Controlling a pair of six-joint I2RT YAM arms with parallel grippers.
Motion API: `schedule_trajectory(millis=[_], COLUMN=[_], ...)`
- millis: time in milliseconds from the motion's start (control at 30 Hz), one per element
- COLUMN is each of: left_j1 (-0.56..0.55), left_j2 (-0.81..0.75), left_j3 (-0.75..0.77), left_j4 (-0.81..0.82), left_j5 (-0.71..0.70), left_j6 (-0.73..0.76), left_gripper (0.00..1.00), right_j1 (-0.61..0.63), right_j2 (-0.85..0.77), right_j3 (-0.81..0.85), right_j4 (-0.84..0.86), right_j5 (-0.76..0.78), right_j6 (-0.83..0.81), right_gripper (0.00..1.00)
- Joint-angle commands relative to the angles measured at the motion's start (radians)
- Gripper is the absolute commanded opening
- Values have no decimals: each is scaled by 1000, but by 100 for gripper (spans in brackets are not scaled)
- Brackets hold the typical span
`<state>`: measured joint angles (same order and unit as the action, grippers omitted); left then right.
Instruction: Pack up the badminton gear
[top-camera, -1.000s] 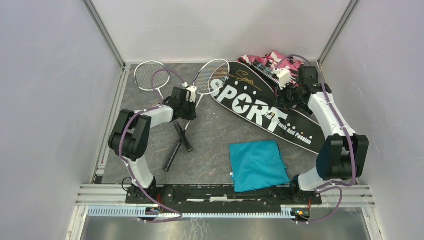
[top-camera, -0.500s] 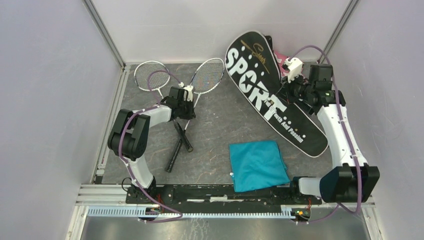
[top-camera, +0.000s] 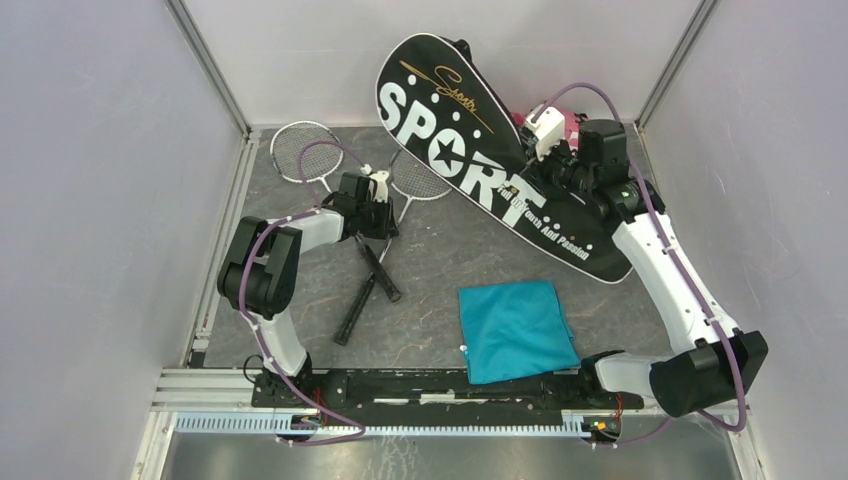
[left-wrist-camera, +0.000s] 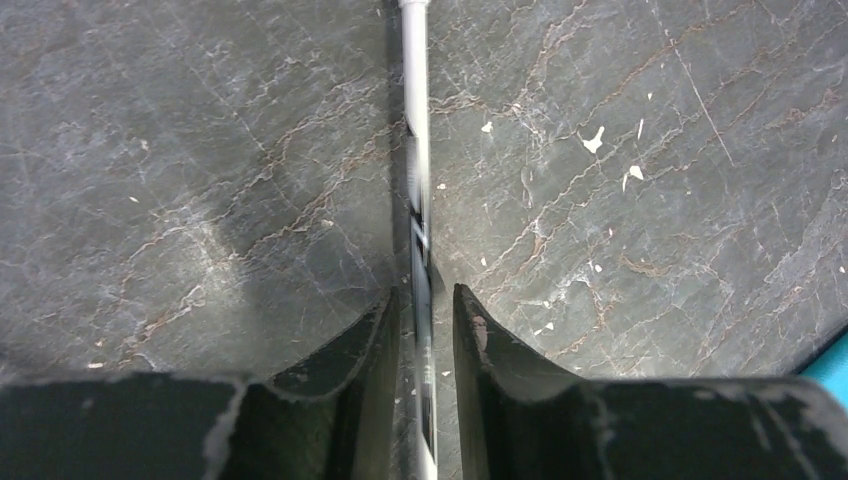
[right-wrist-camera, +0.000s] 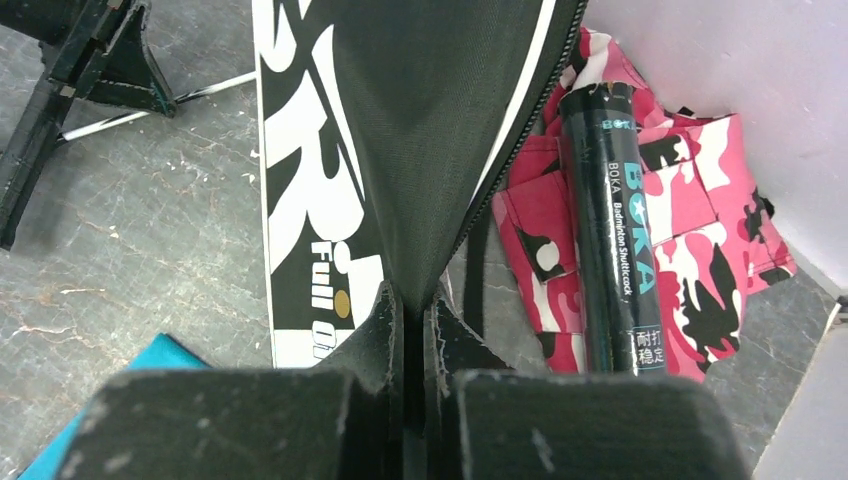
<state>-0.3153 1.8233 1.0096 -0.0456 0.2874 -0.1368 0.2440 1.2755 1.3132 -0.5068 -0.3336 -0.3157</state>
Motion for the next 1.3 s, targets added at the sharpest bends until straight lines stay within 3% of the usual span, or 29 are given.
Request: schedule_trajectory(millis=[0,167,367,467,567,733,1000,1267], left_j1=[-2,-1,-1,-2,-9,-24,-54,-64], left_j2=[28,-19,-172,-220,-220,-160,-66,-69], left_j3=[9,3,11,66,169,333,429,410], left_j4=[-22,-19,5,-13,-53,-56,-44,-1], left_j5=[34,94,222,256,278,314,248,247], left_j6=[6,22,40,8,-82,-322,-549,-613], left_gripper=[34,45,76,85,87,88,92,93], right_j1=[18,47,186,299,400,519,650,700], right_j2=[-8,-20,-35,-46,-55,-31,6,35], right_j3=[12,-23,-116,-217,-331,-447,-495,-491], right_j4=[115,156,243,340,491,643,703,665], right_j5=[104,224,562,756,927,1062,1115,1111], right_j6=[-18,-44,-131,-208,-287,-359,-372,-339], right_gripper=[0,0,0,0,0,0,0,0])
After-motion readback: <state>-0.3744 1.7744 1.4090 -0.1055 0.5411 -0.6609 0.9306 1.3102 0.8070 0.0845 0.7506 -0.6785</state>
